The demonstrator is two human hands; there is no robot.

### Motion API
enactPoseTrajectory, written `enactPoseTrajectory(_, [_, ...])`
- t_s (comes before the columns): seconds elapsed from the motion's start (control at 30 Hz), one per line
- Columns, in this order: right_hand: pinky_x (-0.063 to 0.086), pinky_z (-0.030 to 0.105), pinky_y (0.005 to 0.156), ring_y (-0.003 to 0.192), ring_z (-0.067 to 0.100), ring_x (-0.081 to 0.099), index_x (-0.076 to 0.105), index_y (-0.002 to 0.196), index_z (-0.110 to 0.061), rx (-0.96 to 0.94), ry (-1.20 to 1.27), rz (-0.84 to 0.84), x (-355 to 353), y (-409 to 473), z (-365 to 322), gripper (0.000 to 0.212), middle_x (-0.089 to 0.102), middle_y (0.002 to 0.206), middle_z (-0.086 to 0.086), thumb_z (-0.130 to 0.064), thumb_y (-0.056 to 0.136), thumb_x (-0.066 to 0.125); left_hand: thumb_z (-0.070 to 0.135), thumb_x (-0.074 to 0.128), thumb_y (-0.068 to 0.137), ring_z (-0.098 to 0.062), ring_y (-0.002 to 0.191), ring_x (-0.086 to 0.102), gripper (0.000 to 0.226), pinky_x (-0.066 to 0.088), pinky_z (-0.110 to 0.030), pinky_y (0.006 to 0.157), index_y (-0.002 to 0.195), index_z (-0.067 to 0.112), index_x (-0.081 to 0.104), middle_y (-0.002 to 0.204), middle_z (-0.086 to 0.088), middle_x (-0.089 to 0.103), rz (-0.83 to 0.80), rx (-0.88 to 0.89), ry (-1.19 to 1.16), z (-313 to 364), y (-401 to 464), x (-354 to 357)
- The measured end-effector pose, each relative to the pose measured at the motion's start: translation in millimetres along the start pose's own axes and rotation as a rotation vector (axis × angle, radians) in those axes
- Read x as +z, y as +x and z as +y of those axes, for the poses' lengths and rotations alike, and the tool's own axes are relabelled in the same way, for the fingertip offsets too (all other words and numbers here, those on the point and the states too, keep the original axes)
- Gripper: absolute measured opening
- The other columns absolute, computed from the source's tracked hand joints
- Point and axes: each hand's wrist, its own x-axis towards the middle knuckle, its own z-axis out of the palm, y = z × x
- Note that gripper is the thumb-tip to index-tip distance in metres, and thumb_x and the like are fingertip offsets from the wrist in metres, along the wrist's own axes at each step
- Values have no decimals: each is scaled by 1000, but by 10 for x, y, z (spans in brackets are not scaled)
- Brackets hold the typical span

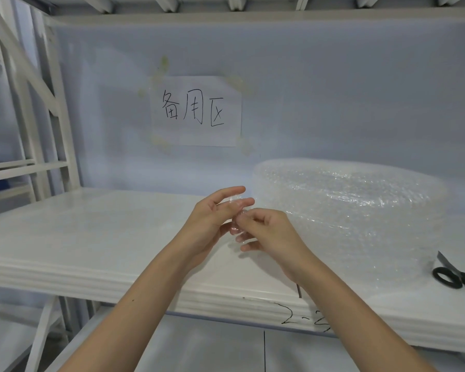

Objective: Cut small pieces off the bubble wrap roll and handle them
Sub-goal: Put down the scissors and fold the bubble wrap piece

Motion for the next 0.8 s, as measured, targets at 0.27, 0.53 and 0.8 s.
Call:
enactPoseTrajectory(0.27, [59,47,67,61,25,66,69,75,-5,-197,-186,226,52,54,139,24,69,68,15,-19,92,60,15,64,92,-25,84,62,8,50,-35,85,90,7,64,92,-20,64,-31,-11,38,-106,-9,-27])
enactPoseTrajectory(0.53, [61,42,66,61,15,65,70,75,-8,-181,-130,181,45,45,157,22,70,66,8,-17,93,60,9,67,88,-24,82,63,9,53,-27,73,78,7,67,84,-14,68,5,34,30,-82,-29,-29])
enactPoseTrajectory(0.8, [58,30,62,63,13,66,71,84,-5,-156,-70,133,85,10,158,19,70,69,5,-14,94,59,4,66,86,-21,74,62,19,46,-32,75,68,9,61,72,-7,67,49,50,28,-44,-59,-31])
